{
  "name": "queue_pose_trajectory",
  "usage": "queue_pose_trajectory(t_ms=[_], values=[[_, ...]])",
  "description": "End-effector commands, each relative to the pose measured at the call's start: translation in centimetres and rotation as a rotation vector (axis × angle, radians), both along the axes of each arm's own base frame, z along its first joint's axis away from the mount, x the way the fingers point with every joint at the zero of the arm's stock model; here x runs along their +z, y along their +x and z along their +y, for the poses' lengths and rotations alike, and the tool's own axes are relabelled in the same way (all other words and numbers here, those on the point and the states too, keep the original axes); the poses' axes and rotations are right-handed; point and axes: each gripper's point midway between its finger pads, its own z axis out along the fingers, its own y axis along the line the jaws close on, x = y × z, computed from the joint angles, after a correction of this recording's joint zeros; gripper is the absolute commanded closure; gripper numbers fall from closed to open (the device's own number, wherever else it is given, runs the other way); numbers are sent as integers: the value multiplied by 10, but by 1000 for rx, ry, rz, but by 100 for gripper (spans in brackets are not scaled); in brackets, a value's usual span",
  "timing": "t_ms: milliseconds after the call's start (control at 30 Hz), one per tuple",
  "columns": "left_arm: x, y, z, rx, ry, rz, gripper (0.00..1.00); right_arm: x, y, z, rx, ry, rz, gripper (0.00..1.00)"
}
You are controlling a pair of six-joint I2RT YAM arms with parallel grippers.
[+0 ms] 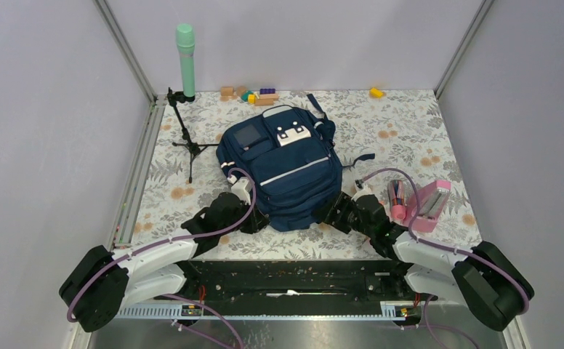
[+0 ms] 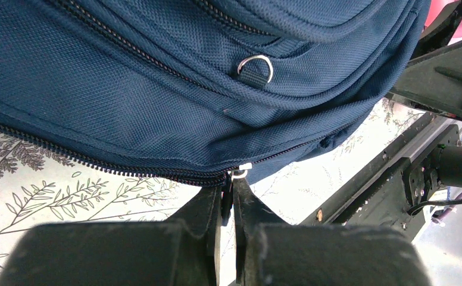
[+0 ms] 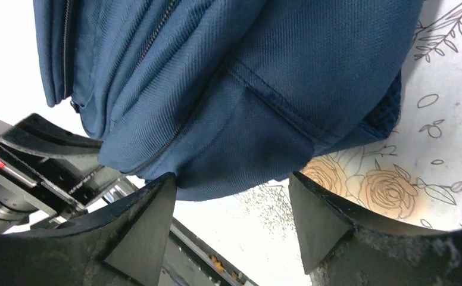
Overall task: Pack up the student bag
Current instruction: Zip the student bag at the center of the board.
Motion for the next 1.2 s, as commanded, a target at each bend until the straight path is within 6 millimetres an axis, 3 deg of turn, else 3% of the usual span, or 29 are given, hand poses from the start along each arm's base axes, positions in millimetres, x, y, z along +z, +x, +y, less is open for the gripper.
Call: queue_pose_trajectory(t_ms=[0, 67, 133, 233, 300, 467, 700, 933, 1167], values=[[40, 8, -23, -65, -111, -96, 100, 19, 26, 6, -122, 76, -76, 25], [42, 7, -24, -76, -119, -101, 100, 16, 32, 4, -153, 78, -82, 30], [43, 7, -25, -81, -121, -105, 100, 13, 37, 5, -166, 76, -86, 42], [45, 6, -25, -86, -122, -110, 100, 11, 44, 4, -201, 87, -96, 84], [42, 7, -21, -74, -102, -106, 100, 11, 48, 1, -228, 95, -107, 100], [34, 12, -2, -8, 2, -100, 100, 21, 59, -20, -303, 8, -182, 100], [26, 13, 14, 30, 57, -77, 100, 35, 72, -69, -385, -185, -249, 100], [18, 21, 31, 75, 136, -52, 100, 30, 74, -85, -397, -251, -258, 100], [18, 26, 30, 80, 132, -57, 100, 36, 75, -88, -400, -256, -277, 100]])
